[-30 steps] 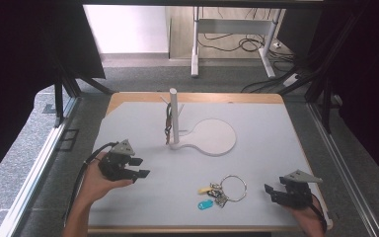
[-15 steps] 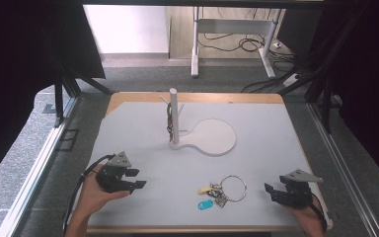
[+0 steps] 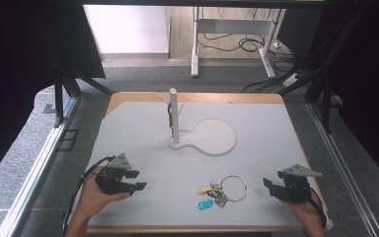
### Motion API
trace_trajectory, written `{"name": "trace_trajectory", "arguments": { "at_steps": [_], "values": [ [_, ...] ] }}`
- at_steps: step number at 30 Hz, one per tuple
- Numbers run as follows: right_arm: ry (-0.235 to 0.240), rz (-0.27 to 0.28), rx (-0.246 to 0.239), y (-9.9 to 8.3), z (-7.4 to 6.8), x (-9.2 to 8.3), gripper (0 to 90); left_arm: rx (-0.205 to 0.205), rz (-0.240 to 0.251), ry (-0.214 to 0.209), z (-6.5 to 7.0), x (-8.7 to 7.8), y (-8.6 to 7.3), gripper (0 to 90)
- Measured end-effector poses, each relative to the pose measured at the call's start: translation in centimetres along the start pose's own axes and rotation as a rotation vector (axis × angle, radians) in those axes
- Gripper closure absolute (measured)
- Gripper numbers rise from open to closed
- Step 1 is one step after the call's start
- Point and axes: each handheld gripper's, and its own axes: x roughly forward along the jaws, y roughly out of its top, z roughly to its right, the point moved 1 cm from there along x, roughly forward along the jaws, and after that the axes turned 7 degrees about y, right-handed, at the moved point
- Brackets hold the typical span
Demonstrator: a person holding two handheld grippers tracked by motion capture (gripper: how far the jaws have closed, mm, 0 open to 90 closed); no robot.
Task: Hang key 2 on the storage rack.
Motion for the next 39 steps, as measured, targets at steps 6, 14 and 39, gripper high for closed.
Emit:
{"name": "trace_trajectory", "arguments": {
  "at_steps": [6,14,39],
  "values": [
    [0.034,-0.043,-0.028,1.5,-0.7,0.6,40.4,0.015,0.002,-0.012,0.2,-0.2,0.2,48.1],
    [0.148,-0.175,-0.125,4.3,-2.0,1.7,50.5,0.013,0.015,-0.023,0.4,-0.4,0.1,48.1],
    [0.29,-0.541,-0.349,8.8,-5.5,7.4,67.6,0.016,0.02,-0.042,0.8,-0.1,0.1,48.0]
  ]
}}
